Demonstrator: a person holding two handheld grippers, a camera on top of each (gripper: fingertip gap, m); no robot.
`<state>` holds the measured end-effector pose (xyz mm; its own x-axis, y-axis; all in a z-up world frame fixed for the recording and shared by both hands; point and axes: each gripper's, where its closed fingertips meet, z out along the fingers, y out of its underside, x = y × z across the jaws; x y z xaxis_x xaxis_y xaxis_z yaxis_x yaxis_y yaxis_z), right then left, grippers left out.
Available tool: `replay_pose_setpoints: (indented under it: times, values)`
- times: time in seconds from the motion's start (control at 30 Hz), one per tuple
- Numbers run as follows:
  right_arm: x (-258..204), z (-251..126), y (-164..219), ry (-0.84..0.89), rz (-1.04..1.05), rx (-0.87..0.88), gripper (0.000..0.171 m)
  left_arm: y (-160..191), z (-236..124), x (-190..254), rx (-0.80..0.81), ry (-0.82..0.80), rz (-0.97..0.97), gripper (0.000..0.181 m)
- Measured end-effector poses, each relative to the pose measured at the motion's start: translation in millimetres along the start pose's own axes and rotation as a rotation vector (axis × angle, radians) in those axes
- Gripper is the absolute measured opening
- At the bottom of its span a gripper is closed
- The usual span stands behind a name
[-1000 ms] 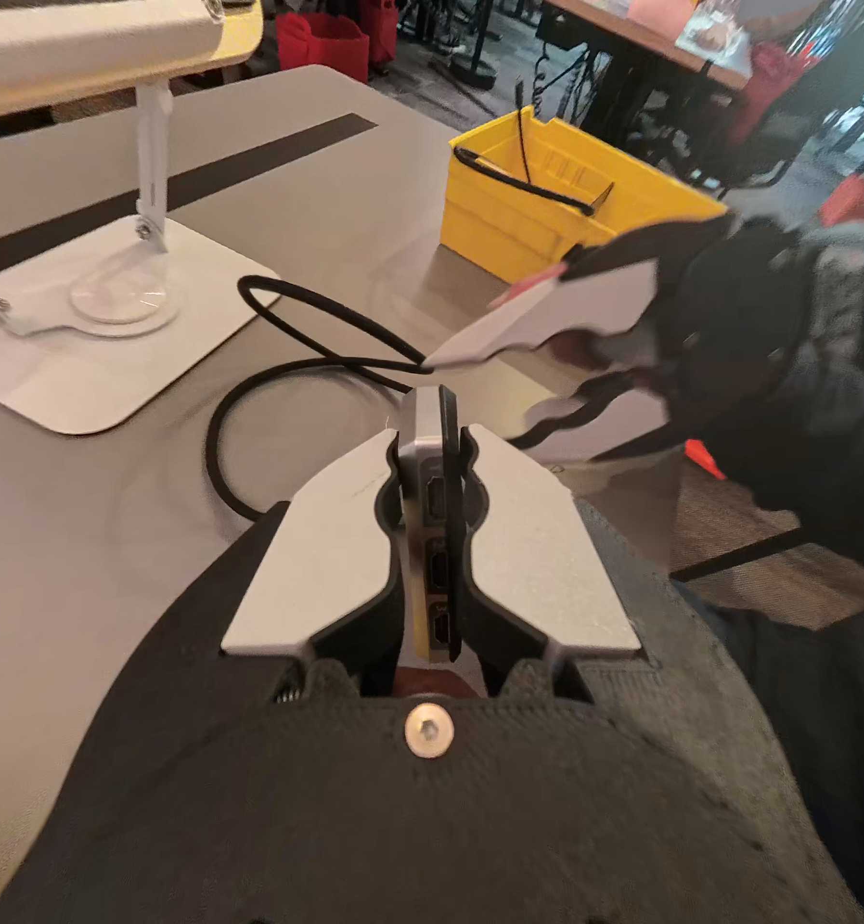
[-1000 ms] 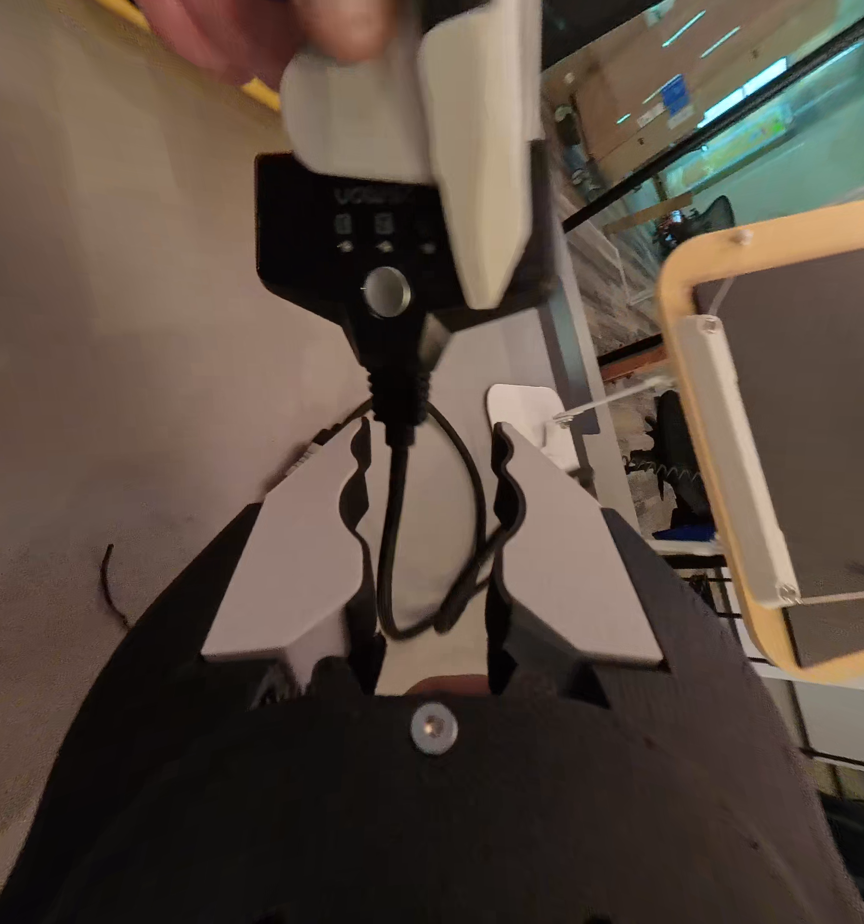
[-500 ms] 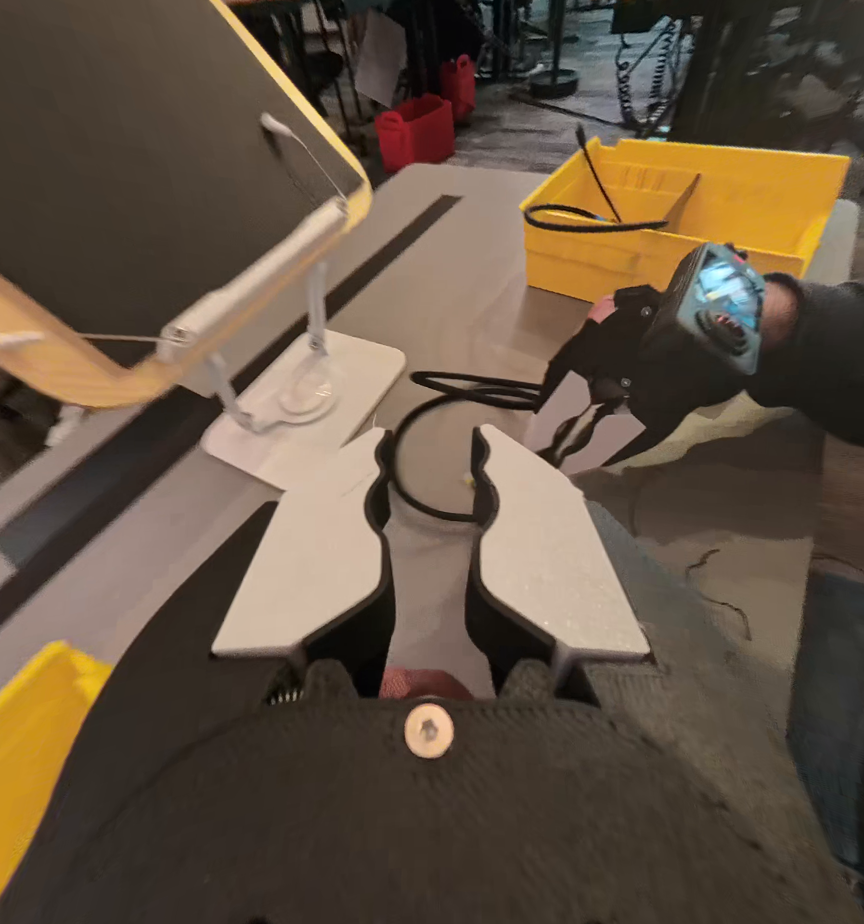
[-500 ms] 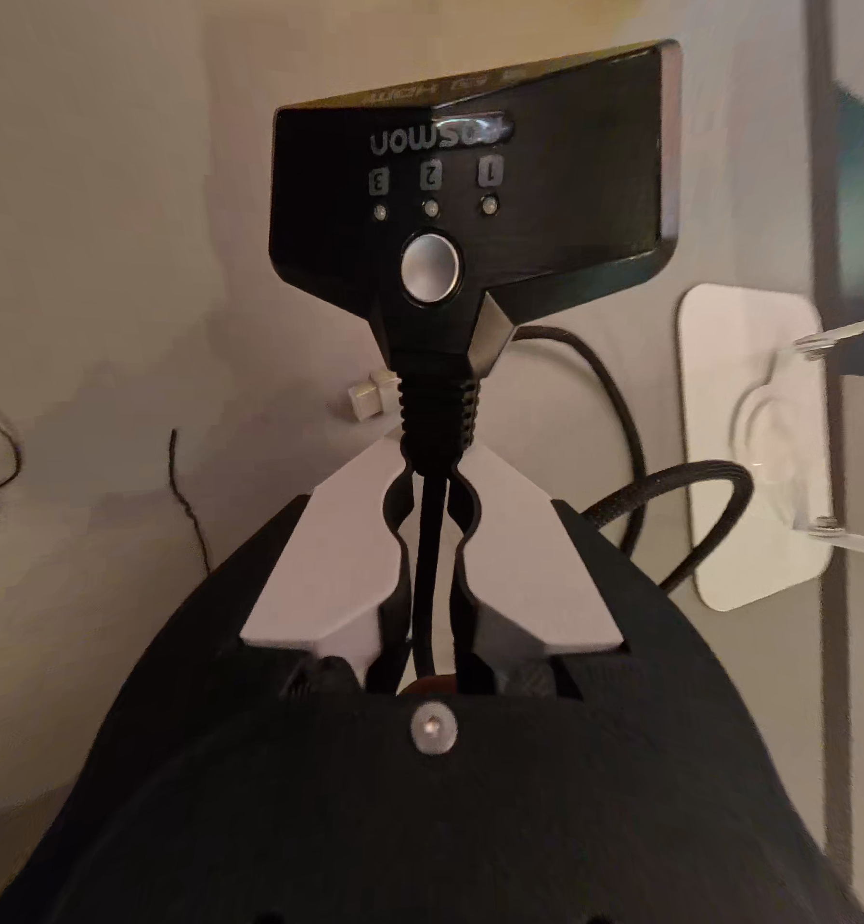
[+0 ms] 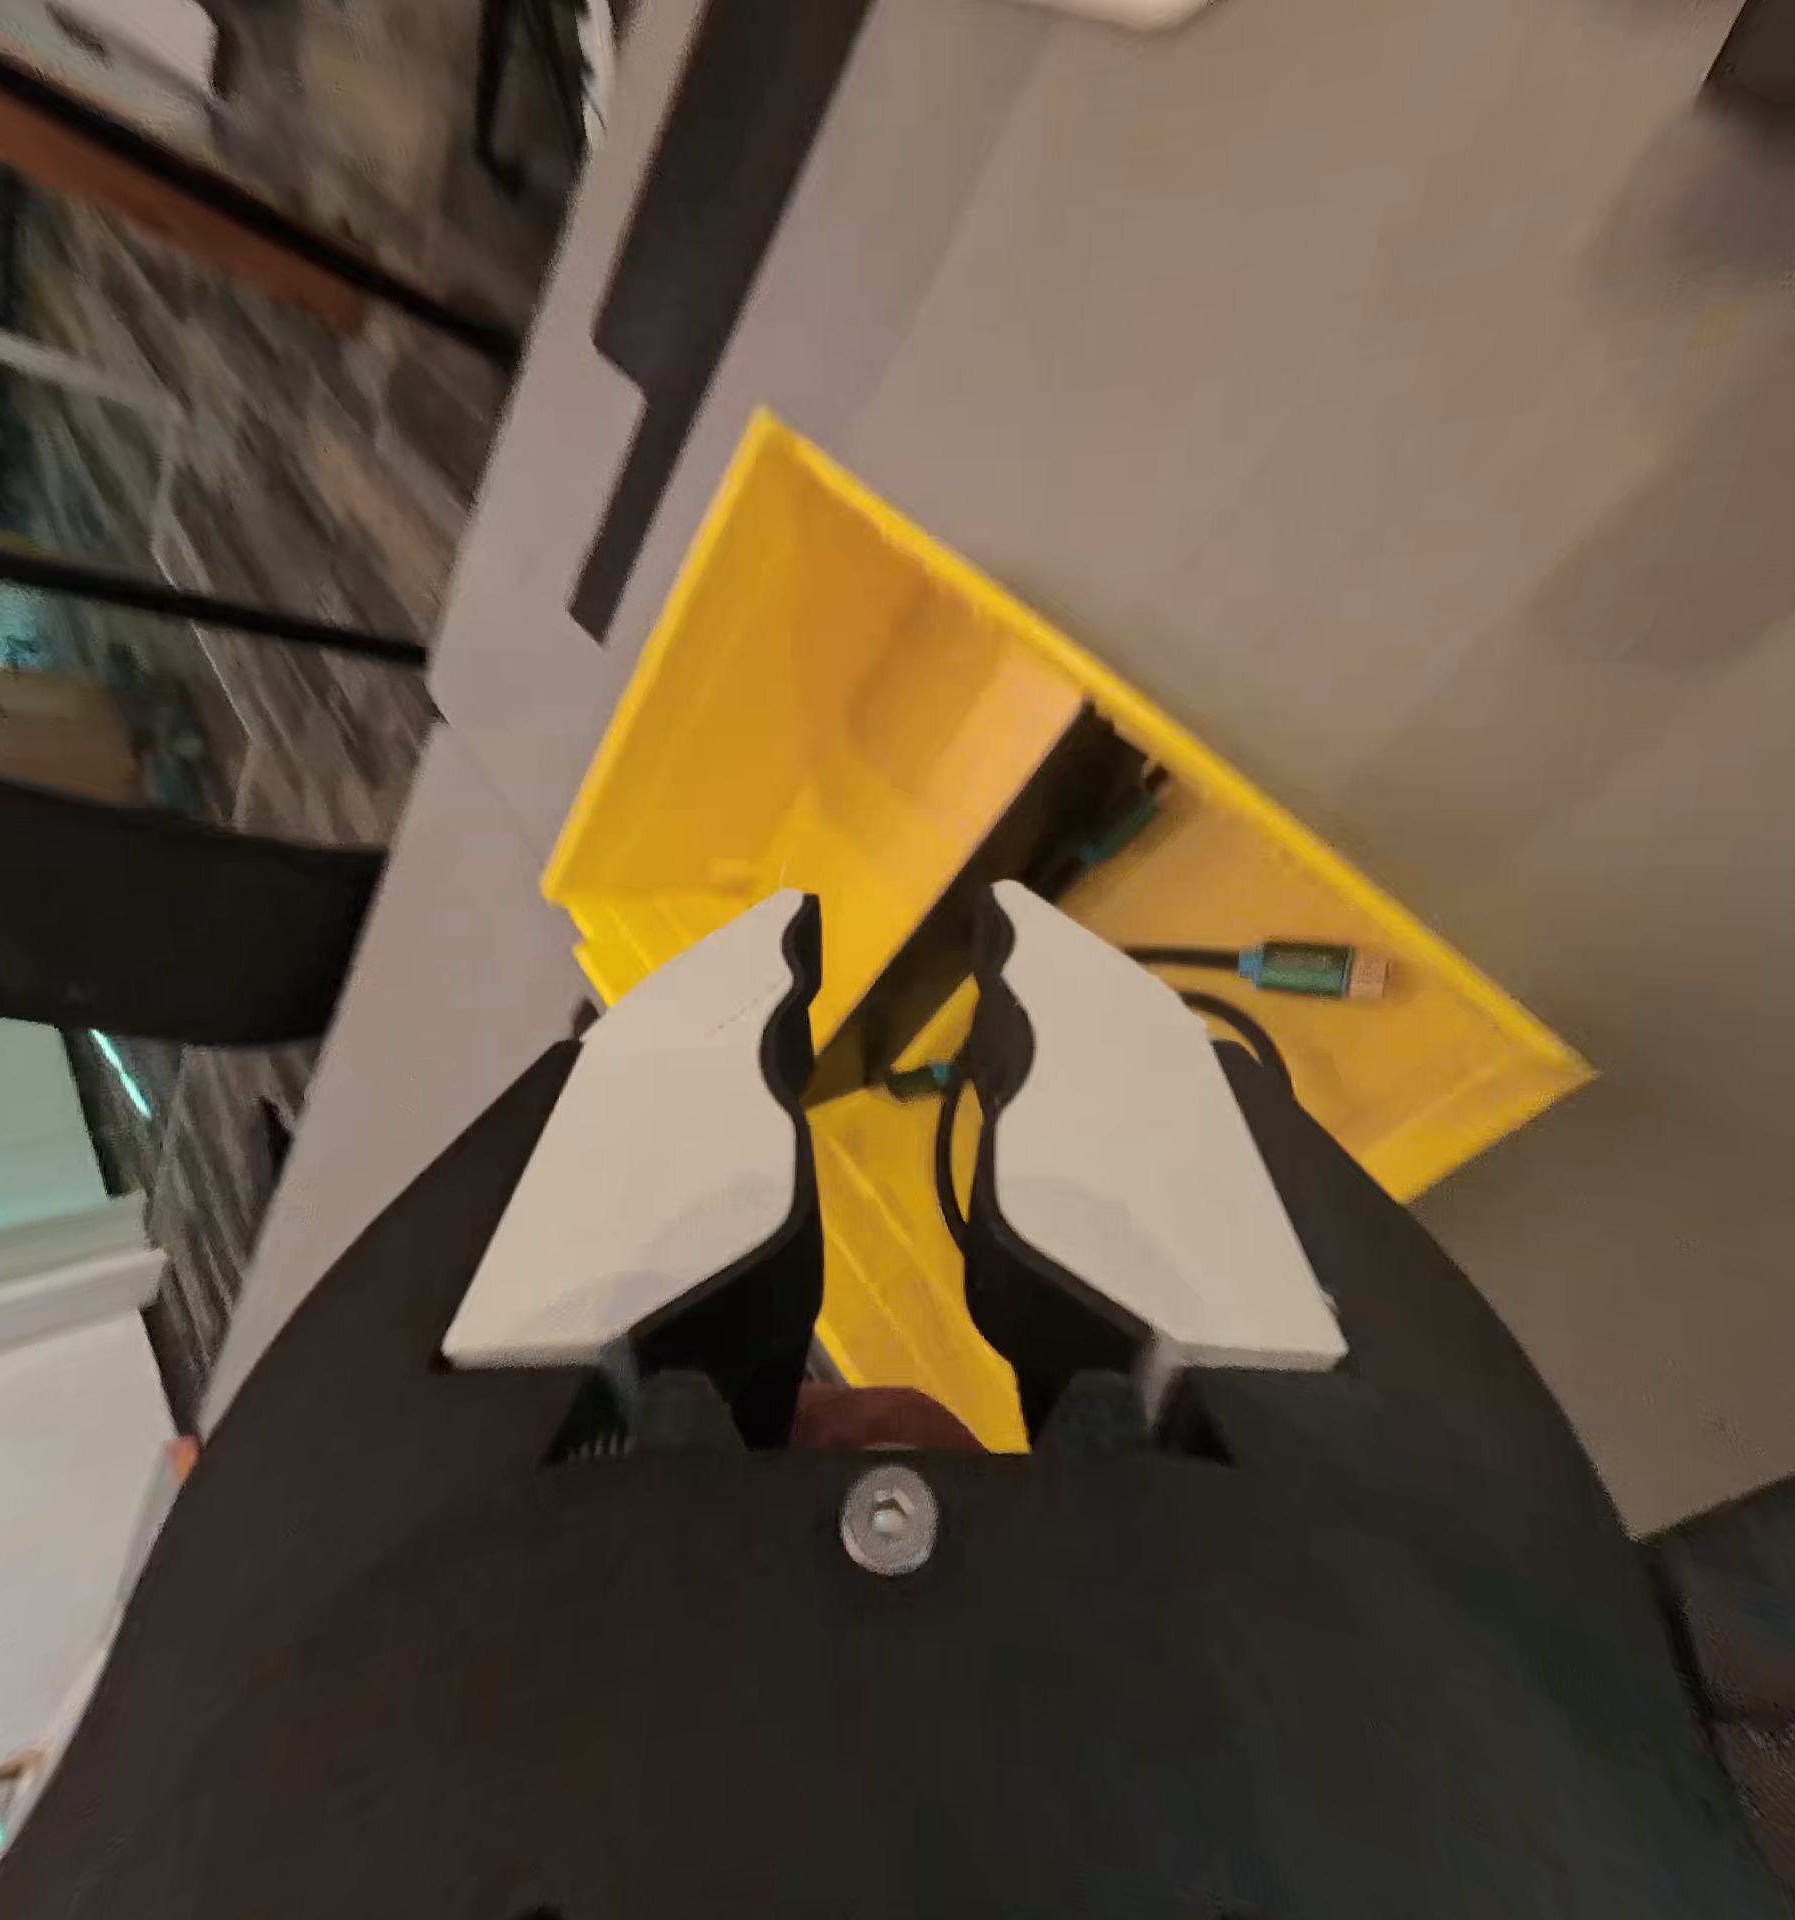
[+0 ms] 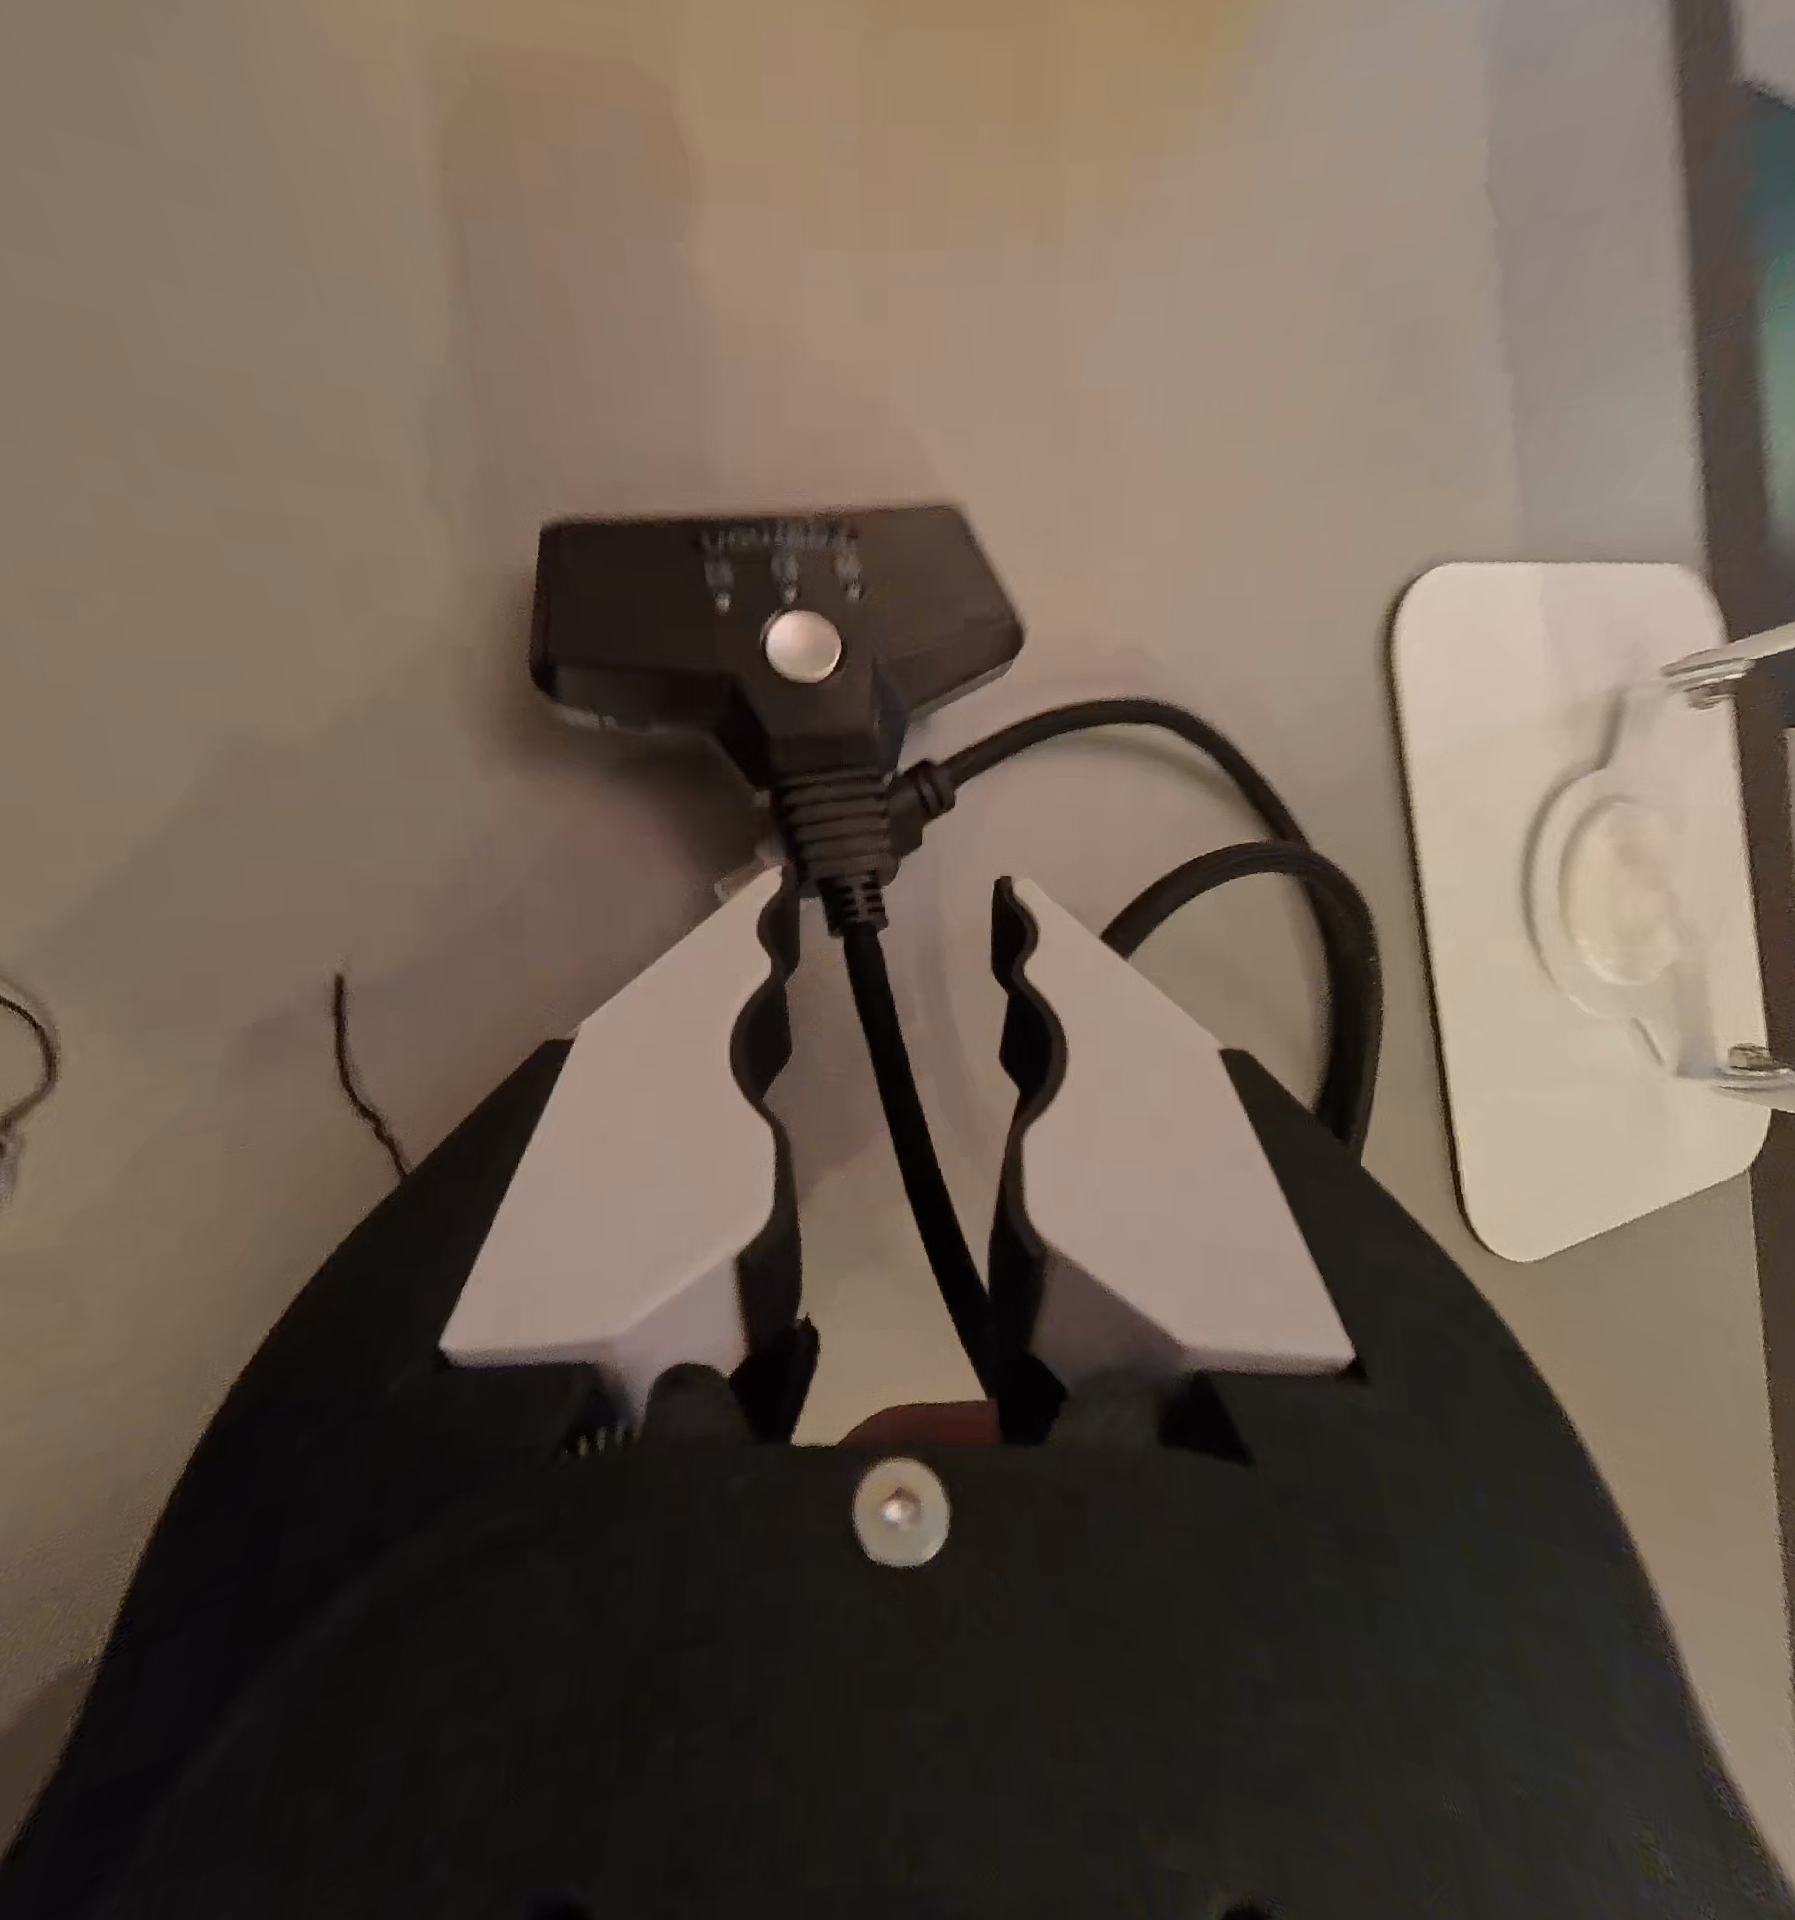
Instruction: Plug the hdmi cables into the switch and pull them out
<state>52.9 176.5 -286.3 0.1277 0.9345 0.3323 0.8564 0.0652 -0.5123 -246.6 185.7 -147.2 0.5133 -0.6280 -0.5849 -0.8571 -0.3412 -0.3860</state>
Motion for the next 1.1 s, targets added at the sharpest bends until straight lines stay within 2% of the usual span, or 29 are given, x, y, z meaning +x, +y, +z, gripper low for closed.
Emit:
replay_pose_setpoints:
  times: [0.1, 0.3, 0.4, 0.5, 0.63, 0.9, 1.1]
  values:
    - [5, -16, -18, 0.023, 0.056, 0.113, 0.034, 40, 27, 11, -0.1, 0.067, -0.049, 0.029]
    - [8, -31, -36, 0.089, 0.048, 0.184, 0.033, 94, 81, 23, -0.281, 0.11, -0.084, 0.029]
    - [7, -35, -44, 0.106, 0.039, 0.217, 0.032, 110, 102, 29, -0.342, 0.111, -0.091, 0.028]
    - [6, -39, -51, 0.105, 0.039, 0.249, 0.03, 113, 122, 34, -0.33, 0.136, -0.161, 0.026]
    - [7, -41, -52, 0.116, 0.032, 0.25, 0.03, 116, 140, 36, -0.327, 0.157, -0.23, 0.011]
    - [13, -51, -55, 0.149, 0.045, 0.278, 0.026, 116, 126, 31, -0.311, 0.154, -0.21, 0.008]
    - [17, -60, -56, 0.168, 0.05, 0.294, 0.026, 91, 84, 8, -0.254, 0.095, -0.157, 0.006]
